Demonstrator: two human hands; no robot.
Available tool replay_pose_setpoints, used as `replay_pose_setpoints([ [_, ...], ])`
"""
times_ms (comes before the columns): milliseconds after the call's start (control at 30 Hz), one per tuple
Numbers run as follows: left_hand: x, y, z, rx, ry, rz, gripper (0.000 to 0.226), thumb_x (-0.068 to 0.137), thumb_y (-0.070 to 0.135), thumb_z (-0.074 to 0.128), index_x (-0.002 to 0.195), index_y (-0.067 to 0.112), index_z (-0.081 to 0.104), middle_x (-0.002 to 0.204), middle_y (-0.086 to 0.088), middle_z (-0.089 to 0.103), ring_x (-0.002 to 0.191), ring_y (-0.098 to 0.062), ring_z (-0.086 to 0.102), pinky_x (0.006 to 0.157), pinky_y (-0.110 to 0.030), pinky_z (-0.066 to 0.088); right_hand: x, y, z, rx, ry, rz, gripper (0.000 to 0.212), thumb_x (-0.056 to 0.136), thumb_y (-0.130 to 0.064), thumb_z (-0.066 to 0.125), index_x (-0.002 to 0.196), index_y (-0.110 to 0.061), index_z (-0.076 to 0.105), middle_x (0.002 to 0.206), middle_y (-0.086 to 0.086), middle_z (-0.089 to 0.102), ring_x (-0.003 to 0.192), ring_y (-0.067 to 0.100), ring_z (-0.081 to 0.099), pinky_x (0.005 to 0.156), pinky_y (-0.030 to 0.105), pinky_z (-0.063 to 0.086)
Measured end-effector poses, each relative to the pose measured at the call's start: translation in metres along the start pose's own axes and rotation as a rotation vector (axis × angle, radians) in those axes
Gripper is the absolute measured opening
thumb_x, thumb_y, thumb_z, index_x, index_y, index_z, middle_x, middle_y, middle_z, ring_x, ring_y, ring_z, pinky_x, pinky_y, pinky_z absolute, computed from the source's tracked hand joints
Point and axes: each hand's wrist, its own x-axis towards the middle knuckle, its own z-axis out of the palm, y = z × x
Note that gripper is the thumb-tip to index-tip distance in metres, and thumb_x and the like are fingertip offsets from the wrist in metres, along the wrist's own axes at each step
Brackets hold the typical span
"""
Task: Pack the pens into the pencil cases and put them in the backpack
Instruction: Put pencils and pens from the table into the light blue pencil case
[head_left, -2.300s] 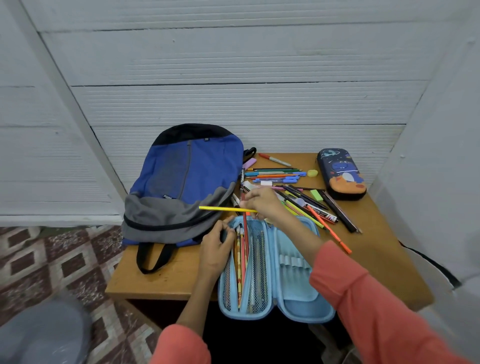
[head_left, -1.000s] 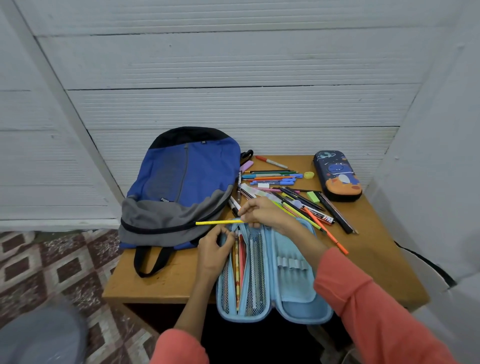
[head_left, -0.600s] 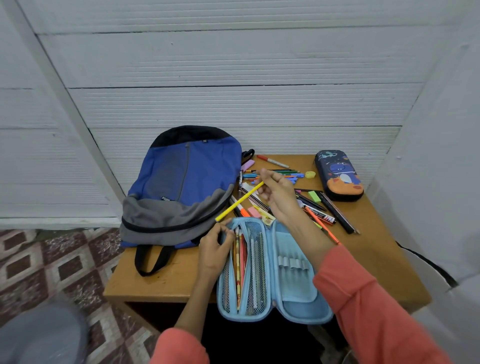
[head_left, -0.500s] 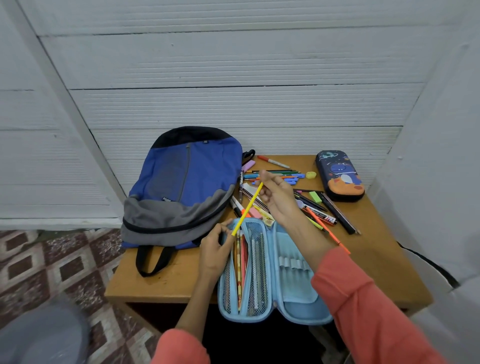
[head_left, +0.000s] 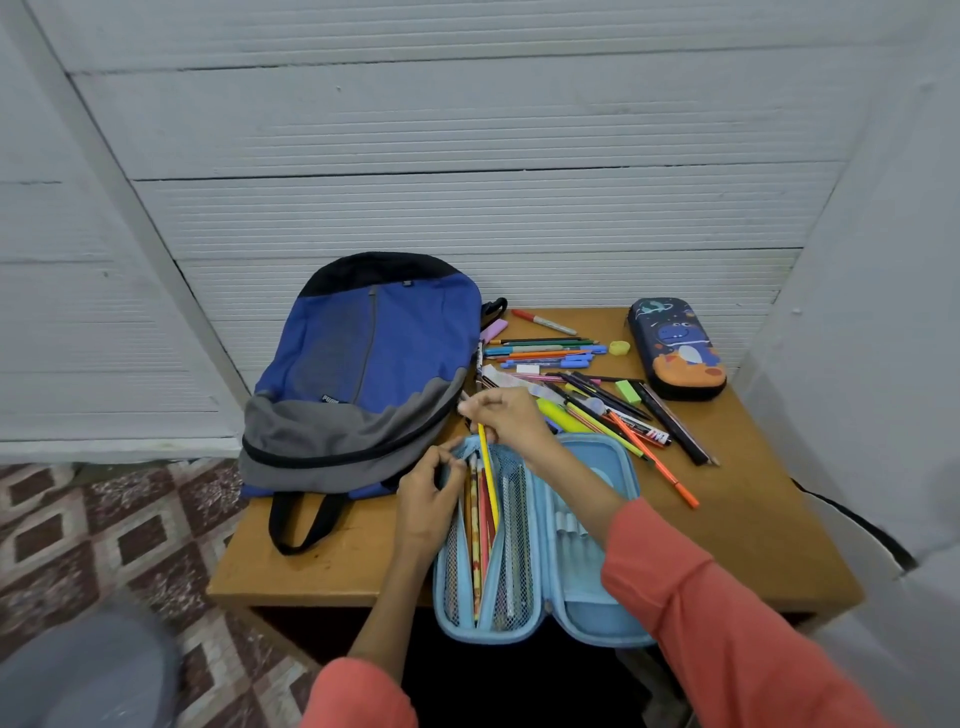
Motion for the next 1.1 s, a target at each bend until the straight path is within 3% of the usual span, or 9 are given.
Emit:
replay_pose_setpoints([
  [100,-0.001,0.0,0.0,0.001,0.008,-0.004,0.021,0.095,0.016,0.057,0.075,0.018,0.051,0.101,0.016,0.068,0.055,0.005,0.046,0.056,-0.018,0.036,-0.003,0.007,0.008,-0.119,-0.012,-0.02,0.022,0.089,-0.021,0.068,0.09,0.0,0.071,0.065,0.013,0.059,0.044,0.008,0.043,0.047,0.016,0.037],
  [167,-0.001,0.0,-0.001,0.008,0.018,0.0,0.02,0.095,0.016,0.057,0.076,0.018,0.053,0.071,0.011,0.06,0.051,0.0,0.041,0.053,-0.02,0.032,-0.005,0.009,0.01,-0.228,-0.021,-0.028,0.02,0.087,-0.021,0.07,0.083,-0.002,0.07,0.059,0.006,0.059,0.041,0.004,0.044,0.046,0.016,0.037],
  [233,-0.002,0.001,-0.002,0.002,0.017,0.014,0.019,0.096,0.015,0.057,0.077,0.015,0.055,0.061,0.009,0.051,0.052,0.0,0.042,0.051,-0.016,0.031,-0.007,0.012,0.012,-0.376,-0.048,-0.021,0.014,0.084,-0.023,0.073,0.082,-0.01,0.068,0.061,0.0,0.058,0.049,0.006,0.048,0.052,0.021,0.04],
  [333,-0.002,0.003,-0.002,-0.021,0.011,0.008,0.018,0.096,0.015,0.057,0.078,0.01,0.056,0.064,0.012,0.051,0.054,0.005,0.046,0.051,-0.012,0.033,-0.011,0.017,0.012,-0.499,0.007,-0.023,0.024,0.083,-0.028,0.074,0.096,-0.015,0.059,0.078,0.0,0.057,0.068,0.015,0.051,0.061,0.026,0.039],
  [433,-0.002,0.003,-0.001,-0.016,0.008,-0.005,0.018,0.096,0.014,0.057,0.078,0.011,0.055,0.063,0.002,0.055,0.049,0.002,0.043,0.049,-0.013,0.031,-0.015,0.015,0.009,-0.548,0.051,-0.041,0.018,0.088,-0.031,0.067,0.088,-0.016,0.056,0.072,-0.004,0.053,0.063,0.011,0.048,0.053,0.024,0.034],
  [533,-0.002,0.002,-0.001,-0.025,-0.003,-0.02,0.019,0.096,0.015,0.057,0.077,0.012,0.053,0.093,0.013,0.069,0.058,0.007,0.049,0.055,-0.012,0.035,-0.019,0.012,0.007,-0.652,0.037,-0.08,0.011,0.091,-0.024,0.062,0.082,-0.017,0.06,0.075,-0.002,0.056,0.071,0.013,0.053,0.055,0.022,0.037],
  [633,-0.001,0.0,-0.001,-0.013,-0.012,-0.021,0.02,0.095,0.018,0.057,0.076,0.016,0.053,0.118,0.021,0.064,0.081,0.003,0.059,0.066,-0.018,0.04,-0.024,0.011,0.008,-0.746,0.018,-0.114,0.01,0.088,-0.013,0.059,0.081,-0.009,0.065,0.081,0.004,0.061,0.077,0.019,0.058,0.064,0.029,0.048],
  [833,-0.002,0.001,-0.002,0.0,-0.002,-0.01,0.022,0.095,0.017,0.057,0.074,0.018,0.051,0.119,0.018,0.064,0.081,0.004,0.061,0.066,-0.022,0.041,-0.028,0.013,0.006,-0.892,-0.002,-0.094,0.009,0.087,-0.015,0.062,0.082,-0.013,0.069,0.094,0.006,0.062,0.086,0.024,0.063,0.072,0.034,0.052],
  [1100,-0.001,0.002,-0.003,-0.004,-0.003,0.014,0.019,0.096,0.014,0.056,0.077,0.014,0.054,0.122,0.015,0.064,0.105,0.007,0.06,0.082,-0.026,0.05,-0.036,0.011,0.006,-0.87,-0.055,-0.075,0.023,0.087,-0.023,0.064,0.11,-0.024,0.06,0.094,0.004,0.061,0.094,0.026,0.061,0.064,0.03,0.035],
])
